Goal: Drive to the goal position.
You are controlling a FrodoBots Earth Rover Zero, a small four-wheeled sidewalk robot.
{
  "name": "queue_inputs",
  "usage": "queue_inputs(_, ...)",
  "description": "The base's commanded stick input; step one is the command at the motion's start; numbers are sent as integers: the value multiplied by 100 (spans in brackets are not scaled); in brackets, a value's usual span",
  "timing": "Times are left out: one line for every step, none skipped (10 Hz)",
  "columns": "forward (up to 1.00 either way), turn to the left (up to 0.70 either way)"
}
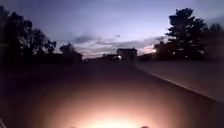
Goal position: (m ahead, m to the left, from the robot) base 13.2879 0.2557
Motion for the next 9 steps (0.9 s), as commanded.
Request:
queue_inputs(70,0)
queue_inputs(70,0)
queue_inputs(70,0)
queue_inputs(70,0)
queue_inputs(70,0)
queue_inputs(70,0)
queue_inputs(70,0)
queue_inputs(70,0)
queue_inputs(70,0)
